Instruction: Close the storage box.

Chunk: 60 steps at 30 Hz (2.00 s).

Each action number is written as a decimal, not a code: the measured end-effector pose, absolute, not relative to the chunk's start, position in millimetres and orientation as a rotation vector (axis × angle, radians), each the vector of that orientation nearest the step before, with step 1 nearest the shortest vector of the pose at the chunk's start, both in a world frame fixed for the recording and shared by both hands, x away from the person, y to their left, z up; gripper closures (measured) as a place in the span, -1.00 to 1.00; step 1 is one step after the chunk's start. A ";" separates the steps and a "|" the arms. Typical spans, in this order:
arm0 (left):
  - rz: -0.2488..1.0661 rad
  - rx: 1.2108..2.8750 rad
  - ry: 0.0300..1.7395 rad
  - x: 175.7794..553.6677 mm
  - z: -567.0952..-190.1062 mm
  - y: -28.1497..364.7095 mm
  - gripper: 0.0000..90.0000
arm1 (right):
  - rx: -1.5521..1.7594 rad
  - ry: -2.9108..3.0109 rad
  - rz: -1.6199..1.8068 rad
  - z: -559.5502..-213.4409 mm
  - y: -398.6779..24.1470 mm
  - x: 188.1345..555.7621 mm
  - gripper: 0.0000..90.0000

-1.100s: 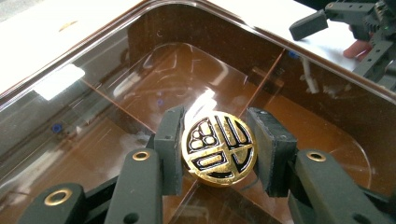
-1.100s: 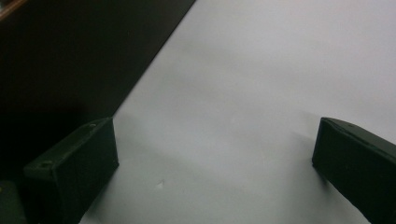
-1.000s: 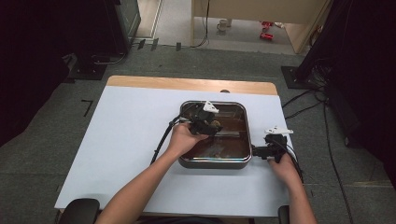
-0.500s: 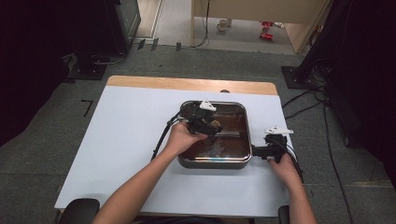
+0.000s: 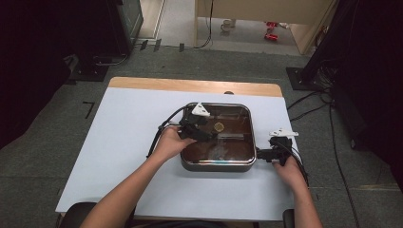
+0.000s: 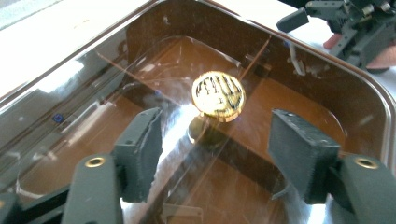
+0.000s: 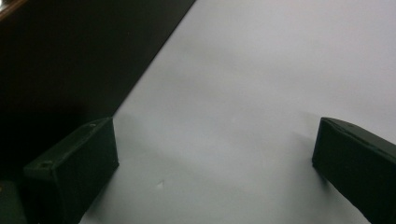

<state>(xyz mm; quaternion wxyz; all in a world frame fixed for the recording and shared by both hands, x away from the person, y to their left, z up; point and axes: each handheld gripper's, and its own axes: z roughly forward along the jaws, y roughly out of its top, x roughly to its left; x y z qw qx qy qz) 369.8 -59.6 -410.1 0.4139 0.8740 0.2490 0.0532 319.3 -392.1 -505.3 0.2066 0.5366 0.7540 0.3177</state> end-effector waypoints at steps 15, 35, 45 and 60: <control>0.143 2.086 0.682 347.7 -410.3 -10.6 -0.39 | 1.496 2.100 0.885 -505.3 -392.1 319.3 -1.00; 0.267 2.096 0.722 323.6 -414.9 49.7 -0.44 | 1.495 2.100 0.884 -505.3 -392.2 319.5 -1.00; 0.326 2.112 0.768 318.2 -432.0 79.5 -0.47 | 1.496 2.100 0.885 -505.3 -392.2 319.5 -1.00; 0.375 2.193 0.867 339.9 -471.0 105.8 -0.49 | 1.497 2.100 0.885 -505.3 -392.1 319.4 -1.00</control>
